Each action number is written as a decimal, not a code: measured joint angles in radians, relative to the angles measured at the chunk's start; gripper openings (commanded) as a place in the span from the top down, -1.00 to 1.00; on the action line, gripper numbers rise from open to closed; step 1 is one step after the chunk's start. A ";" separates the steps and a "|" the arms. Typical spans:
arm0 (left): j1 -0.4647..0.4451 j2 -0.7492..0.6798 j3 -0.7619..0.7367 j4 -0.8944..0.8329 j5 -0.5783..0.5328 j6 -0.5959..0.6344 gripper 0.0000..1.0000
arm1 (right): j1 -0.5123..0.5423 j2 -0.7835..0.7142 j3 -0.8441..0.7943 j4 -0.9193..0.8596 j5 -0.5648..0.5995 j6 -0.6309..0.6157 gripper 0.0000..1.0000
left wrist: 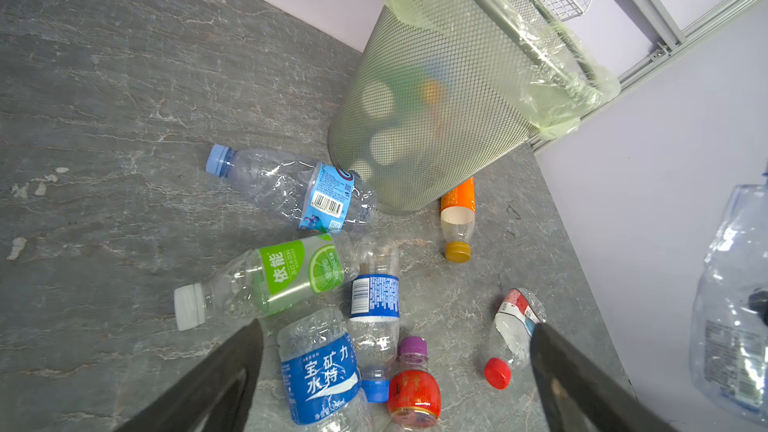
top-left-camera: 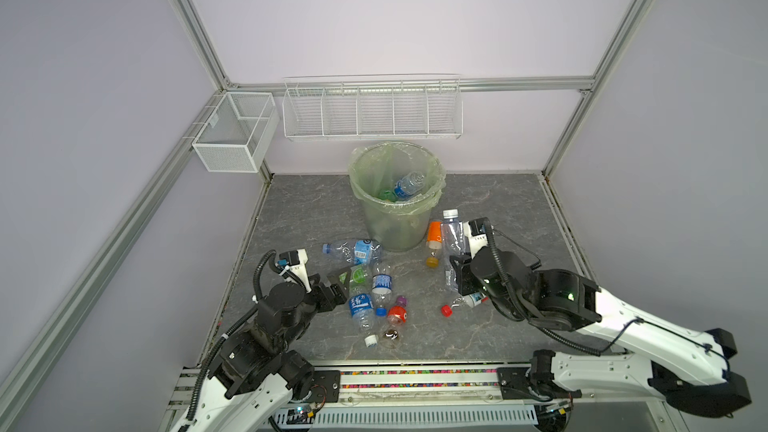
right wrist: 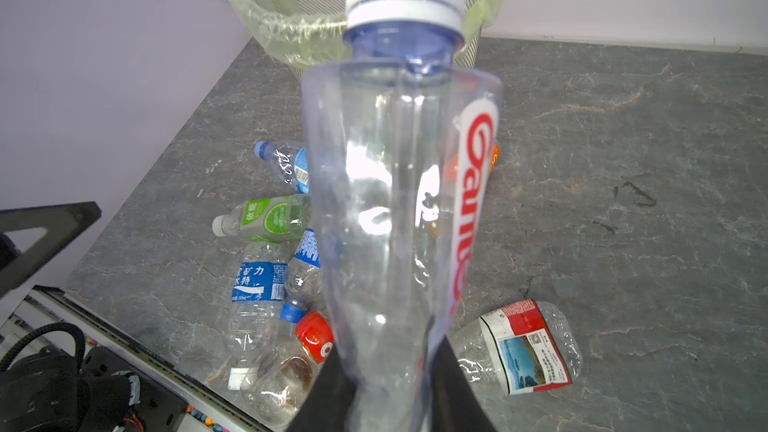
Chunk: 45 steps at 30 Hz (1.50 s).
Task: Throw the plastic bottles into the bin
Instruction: 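Lift the Ganten bottle with the right gripper toward the wastebasket, then carry the Ganten bottle over the wastebasket and open the right gripper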
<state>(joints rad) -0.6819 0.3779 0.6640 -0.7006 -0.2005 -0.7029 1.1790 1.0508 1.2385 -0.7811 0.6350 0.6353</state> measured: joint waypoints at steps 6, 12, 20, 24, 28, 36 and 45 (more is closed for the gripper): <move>0.000 -0.024 -0.030 -0.006 0.018 -0.027 -0.95 | -0.010 0.027 0.097 0.019 0.000 -0.077 0.87; 0.000 -0.030 -0.046 -0.010 0.023 -0.043 -0.95 | -0.015 0.064 0.144 0.043 -0.006 -0.129 0.87; 0.000 -0.049 -0.062 -0.009 0.034 -0.053 -0.94 | -0.019 0.164 0.242 0.067 -0.038 -0.188 0.87; 0.000 -0.063 -0.082 -0.010 0.042 -0.064 -0.94 | -0.019 0.218 0.334 0.075 -0.053 -0.227 0.87; 0.000 -0.078 -0.093 -0.016 0.045 -0.071 -0.94 | -0.019 0.279 0.446 0.088 -0.078 -0.266 0.87; 0.000 -0.093 -0.095 -0.031 0.045 -0.074 -0.94 | -0.019 0.414 0.676 0.090 -0.121 -0.350 0.87; 0.000 -0.094 -0.095 -0.033 0.045 -0.074 -0.94 | -0.021 0.501 0.886 0.083 -0.154 -0.411 0.87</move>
<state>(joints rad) -0.6819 0.2840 0.5690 -0.7334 -0.1558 -0.7769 1.1576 1.5520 2.1242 -0.6979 0.4808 0.2245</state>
